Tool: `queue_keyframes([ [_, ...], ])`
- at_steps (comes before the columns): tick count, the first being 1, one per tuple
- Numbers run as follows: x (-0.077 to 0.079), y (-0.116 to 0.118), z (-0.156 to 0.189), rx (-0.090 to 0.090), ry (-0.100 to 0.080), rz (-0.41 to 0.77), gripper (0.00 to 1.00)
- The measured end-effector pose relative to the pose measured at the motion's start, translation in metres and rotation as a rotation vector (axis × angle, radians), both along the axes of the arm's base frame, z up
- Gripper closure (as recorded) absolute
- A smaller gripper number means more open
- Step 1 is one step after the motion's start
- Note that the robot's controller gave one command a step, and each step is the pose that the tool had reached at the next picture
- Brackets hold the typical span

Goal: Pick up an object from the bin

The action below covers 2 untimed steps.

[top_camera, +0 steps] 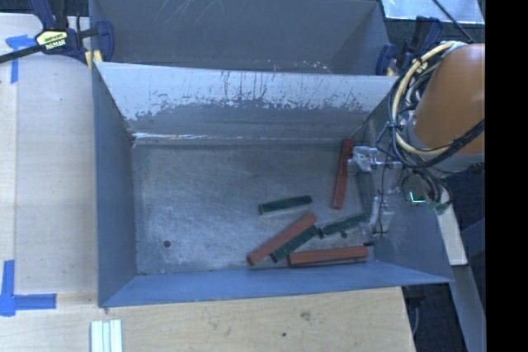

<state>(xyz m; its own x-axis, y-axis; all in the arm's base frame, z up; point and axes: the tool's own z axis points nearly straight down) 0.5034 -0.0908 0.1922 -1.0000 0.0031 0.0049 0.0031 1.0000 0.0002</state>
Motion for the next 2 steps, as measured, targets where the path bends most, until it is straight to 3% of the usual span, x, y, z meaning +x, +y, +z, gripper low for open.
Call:
queue_keyframes([
  [1, 0.002, 0.000, 0.004, -0.001, -0.008, 0.002, 0.00],
  [2, 0.022, 0.026, -0.044, -0.003, -0.016, 0.052, 0.00],
])
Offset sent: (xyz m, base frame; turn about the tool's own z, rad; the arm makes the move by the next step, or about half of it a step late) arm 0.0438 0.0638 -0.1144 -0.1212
